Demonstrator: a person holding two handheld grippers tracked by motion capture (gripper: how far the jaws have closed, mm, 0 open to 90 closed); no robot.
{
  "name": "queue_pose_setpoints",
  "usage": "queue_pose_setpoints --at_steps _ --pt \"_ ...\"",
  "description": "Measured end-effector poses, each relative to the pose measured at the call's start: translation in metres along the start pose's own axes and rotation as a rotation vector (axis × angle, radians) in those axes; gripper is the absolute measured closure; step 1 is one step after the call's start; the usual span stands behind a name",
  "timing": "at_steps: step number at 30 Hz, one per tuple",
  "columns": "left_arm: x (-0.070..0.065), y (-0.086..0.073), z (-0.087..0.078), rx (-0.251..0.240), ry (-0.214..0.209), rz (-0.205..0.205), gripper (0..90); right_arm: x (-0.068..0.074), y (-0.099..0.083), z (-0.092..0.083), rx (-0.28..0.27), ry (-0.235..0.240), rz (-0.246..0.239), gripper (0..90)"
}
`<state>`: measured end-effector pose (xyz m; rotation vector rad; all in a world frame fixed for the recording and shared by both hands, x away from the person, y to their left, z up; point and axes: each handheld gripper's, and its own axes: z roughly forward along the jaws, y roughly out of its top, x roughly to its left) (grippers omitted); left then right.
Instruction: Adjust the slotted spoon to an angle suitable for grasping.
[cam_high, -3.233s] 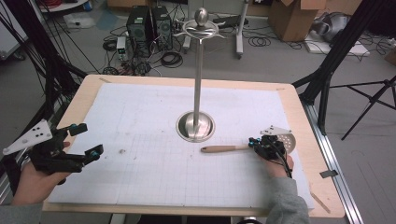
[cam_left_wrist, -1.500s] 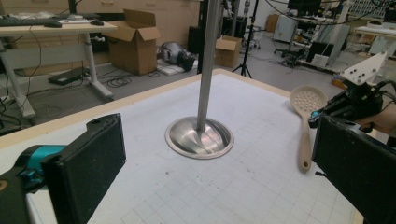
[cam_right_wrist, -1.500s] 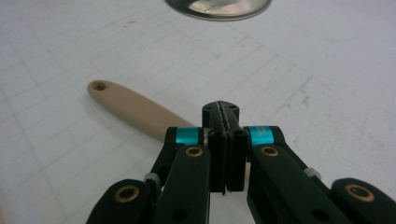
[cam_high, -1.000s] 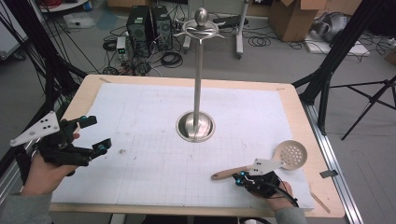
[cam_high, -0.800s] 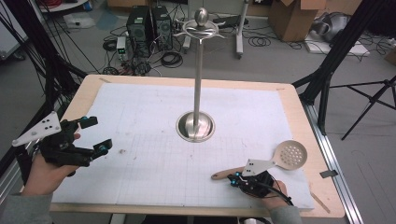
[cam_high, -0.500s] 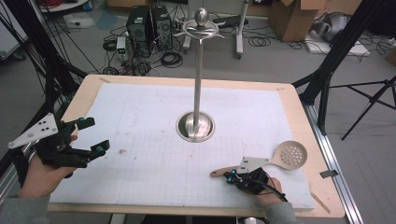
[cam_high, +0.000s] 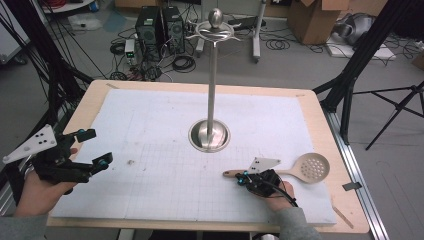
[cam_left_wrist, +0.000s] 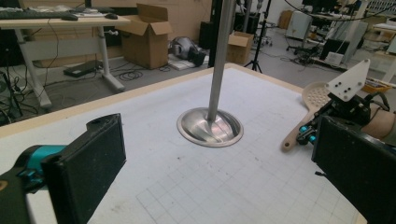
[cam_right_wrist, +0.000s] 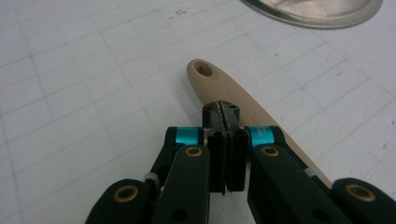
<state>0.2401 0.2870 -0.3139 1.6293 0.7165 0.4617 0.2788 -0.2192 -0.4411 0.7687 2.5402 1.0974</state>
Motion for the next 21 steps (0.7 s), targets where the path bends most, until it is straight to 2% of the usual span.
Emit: queue_pose_setpoints --at_steps 10,21 --pt "-0.001 -0.002 -0.006 0.006 0.013 0.002 3.2 -0.013 0.005 0.011 -0.025 -0.027 0.034 90.0" --pt "0.0 -0.005 -0.012 0.013 0.031 -0.003 3.2 -0.024 0.011 0.019 -0.026 -0.061 0.069 90.0"
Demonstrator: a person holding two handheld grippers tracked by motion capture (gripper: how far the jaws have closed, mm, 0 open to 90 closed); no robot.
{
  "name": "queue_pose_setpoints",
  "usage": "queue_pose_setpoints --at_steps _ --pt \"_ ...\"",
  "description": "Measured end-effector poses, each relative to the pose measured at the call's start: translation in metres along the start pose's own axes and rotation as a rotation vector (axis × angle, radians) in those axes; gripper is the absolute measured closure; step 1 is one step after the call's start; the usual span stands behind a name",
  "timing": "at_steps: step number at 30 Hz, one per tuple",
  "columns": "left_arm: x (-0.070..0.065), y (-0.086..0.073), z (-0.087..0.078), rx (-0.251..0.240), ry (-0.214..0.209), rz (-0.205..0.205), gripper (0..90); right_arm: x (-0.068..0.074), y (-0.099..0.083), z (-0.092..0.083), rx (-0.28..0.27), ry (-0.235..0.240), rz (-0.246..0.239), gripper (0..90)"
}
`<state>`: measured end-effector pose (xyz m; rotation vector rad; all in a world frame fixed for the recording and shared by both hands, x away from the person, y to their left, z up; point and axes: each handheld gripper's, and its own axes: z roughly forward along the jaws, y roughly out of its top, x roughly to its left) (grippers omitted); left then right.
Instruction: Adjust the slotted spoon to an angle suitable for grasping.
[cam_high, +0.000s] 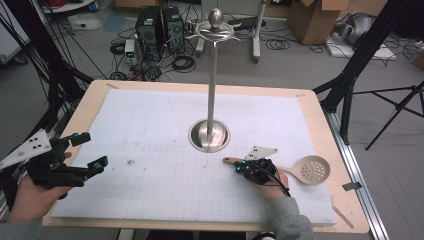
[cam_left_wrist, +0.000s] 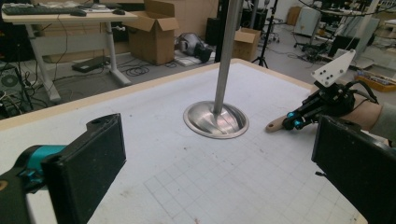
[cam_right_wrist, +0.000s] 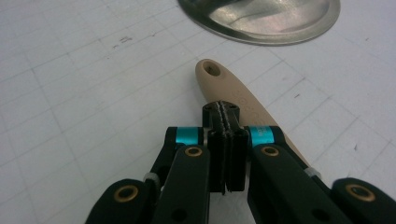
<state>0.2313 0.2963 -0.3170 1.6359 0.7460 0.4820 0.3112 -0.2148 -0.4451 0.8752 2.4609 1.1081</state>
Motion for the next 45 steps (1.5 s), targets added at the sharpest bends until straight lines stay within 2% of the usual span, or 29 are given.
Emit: queue_pose_setpoints --at_steps 7,17,23,29,38,41,45 --pt "0.0 -0.002 -0.005 0.002 0.012 -0.005 3.2 -0.005 0.004 0.005 0.01 -0.018 0.018 90.0" --pt "-0.001 -0.005 -0.013 0.008 0.021 -0.002 3.2 -0.017 0.007 0.013 -0.021 -0.052 0.056 90.0" --pt "0.0 -0.007 -0.019 0.005 0.033 -0.005 3.2 -0.025 0.01 0.018 -0.014 -0.102 0.078 89.8" --pt "-0.001 -0.008 -0.021 0.004 0.038 -0.006 3.2 -0.029 0.012 0.02 -0.016 -0.122 0.09 89.7" --pt "-0.001 -0.008 -0.022 0.008 0.039 -0.006 3.2 -0.033 0.013 0.02 -0.021 -0.109 0.091 90.0" --pt "0.001 -0.007 -0.023 -0.001 0.04 -0.009 3.2 -0.031 0.016 0.014 -0.042 -0.093 0.095 90.0" --pt "0.003 -0.007 -0.023 -0.012 0.045 -0.013 3.2 -0.03 0.021 0.001 -0.059 -0.054 0.067 90.0"
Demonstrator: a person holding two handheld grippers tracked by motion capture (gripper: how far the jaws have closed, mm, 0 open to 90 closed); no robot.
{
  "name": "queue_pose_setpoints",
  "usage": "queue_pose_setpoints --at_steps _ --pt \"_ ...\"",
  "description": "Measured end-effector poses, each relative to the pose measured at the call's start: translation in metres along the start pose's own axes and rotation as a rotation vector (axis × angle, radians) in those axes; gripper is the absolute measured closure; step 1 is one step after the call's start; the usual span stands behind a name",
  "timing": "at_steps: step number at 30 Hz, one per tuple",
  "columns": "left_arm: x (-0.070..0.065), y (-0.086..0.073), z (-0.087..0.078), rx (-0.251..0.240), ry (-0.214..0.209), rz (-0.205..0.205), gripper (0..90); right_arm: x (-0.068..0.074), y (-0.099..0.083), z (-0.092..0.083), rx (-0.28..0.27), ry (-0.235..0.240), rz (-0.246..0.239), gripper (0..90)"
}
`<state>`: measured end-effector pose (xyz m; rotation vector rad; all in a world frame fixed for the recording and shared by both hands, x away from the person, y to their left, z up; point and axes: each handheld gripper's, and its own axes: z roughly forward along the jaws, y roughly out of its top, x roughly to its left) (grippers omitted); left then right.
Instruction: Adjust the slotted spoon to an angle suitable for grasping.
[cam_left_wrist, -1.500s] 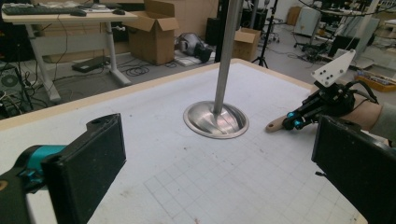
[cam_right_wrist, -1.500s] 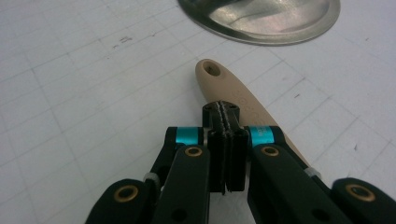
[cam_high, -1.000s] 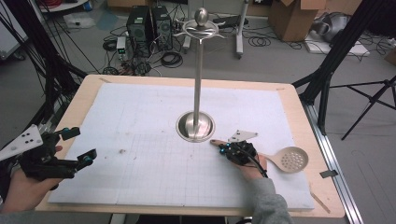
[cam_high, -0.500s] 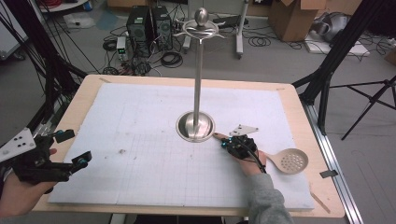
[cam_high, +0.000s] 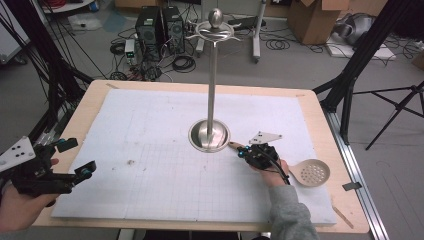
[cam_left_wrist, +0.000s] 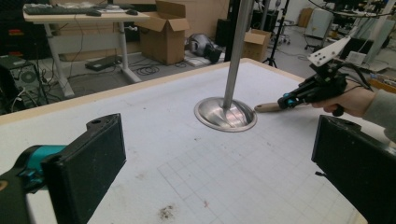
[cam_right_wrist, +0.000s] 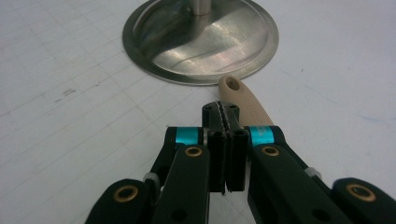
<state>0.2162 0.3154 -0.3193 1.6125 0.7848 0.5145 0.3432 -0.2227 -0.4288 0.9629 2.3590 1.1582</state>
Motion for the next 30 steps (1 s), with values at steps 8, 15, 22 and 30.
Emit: queue_pose_setpoints --at_steps 8,15,22,30 --pt "0.0 0.002 0.007 0.0 -0.018 0.001 3.2 -0.004 0.011 -0.032 0.005 0.076 -0.047 89.7" --pt "0.0 0.003 0.018 0.013 -0.037 0.001 3.3 -0.025 0.007 -0.061 0.002 0.095 -0.076 83.3" --pt "-0.003 0.001 0.027 0.031 -0.049 0.005 3.2 -0.047 -0.001 -0.087 0.036 0.122 -0.103 67.9" --pt "-0.006 0.004 0.029 0.019 -0.07 -0.004 3.2 -0.063 -0.013 -0.094 0.045 0.17 -0.119 51.9"
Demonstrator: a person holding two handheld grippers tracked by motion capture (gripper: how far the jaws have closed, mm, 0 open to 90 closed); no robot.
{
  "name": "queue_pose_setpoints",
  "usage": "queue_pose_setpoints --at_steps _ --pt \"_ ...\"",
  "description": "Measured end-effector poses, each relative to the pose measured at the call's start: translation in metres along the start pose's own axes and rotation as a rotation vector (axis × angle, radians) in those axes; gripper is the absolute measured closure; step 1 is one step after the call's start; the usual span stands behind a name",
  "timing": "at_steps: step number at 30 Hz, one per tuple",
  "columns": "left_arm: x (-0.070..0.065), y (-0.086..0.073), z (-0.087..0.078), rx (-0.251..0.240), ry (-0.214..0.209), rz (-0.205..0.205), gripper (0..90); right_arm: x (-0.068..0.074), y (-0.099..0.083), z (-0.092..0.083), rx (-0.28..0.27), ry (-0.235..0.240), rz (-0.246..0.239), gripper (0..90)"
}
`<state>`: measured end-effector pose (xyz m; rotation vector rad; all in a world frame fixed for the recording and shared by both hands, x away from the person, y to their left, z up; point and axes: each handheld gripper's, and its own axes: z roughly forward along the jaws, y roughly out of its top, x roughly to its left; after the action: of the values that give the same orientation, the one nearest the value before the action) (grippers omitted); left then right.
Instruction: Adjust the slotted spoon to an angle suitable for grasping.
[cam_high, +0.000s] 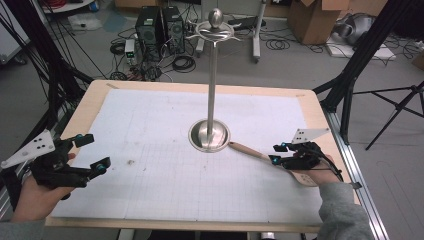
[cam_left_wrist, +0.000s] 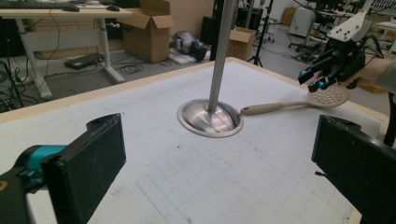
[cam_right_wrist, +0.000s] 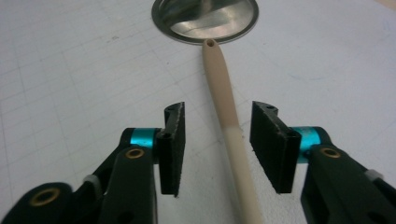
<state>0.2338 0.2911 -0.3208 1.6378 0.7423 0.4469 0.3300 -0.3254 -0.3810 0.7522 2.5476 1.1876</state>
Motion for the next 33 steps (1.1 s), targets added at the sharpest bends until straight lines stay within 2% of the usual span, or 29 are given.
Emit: queue_pose_setpoints --at_steps 4,7,12,14,15,19,22,27,29,33 --pt "0.002 -0.002 0.0 0.008 0.006 -0.006 3.2 -0.005 -0.002 -0.002 0.002 0.036 -0.006 42.4" --pt "0.003 -0.003 0.0 0.013 0.01 -0.006 3.2 -0.01 -0.005 -0.004 0.012 0.071 0.032 28.6" --pt "0.002 -0.003 0.003 0.014 0.003 -0.013 3.2 -0.016 -0.011 -0.011 0.022 0.062 0.038 15.3" --pt "0.001 -0.001 0.003 -0.008 -0.037 -0.041 3.2 -0.018 -0.014 -0.014 0.029 0.06 0.037 14.4" --pt "0.0 0.0 0.003 -0.016 -0.04 -0.039 3.2 -0.019 -0.015 -0.016 0.032 0.059 0.036 14.2" --pt "-0.001 0.003 0.002 -0.029 -0.035 -0.034 3.2 -0.022 -0.019 -0.018 0.068 0.047 0.024 14.0" --pt "0.001 0.0 0.003 -0.017 -0.025 -0.038 3.2 -0.023 -0.022 -0.02 0.078 0.044 0.012 14.1" --pt "0.001 -0.004 0.003 0.001 -0.021 -0.037 3.2 -0.026 -0.025 -0.02 0.107 0.071 -0.01 15.1" --pt "0.0 -0.004 0.001 -0.004 -0.02 -0.035 3.2 -0.028 -0.026 -0.019 0.126 0.075 -0.015 15.2" --pt "0.001 -0.004 -0.005 -0.015 -0.008 -0.038 3.2 -0.032 -0.026 -0.017 0.129 0.09 -0.02 15.3"
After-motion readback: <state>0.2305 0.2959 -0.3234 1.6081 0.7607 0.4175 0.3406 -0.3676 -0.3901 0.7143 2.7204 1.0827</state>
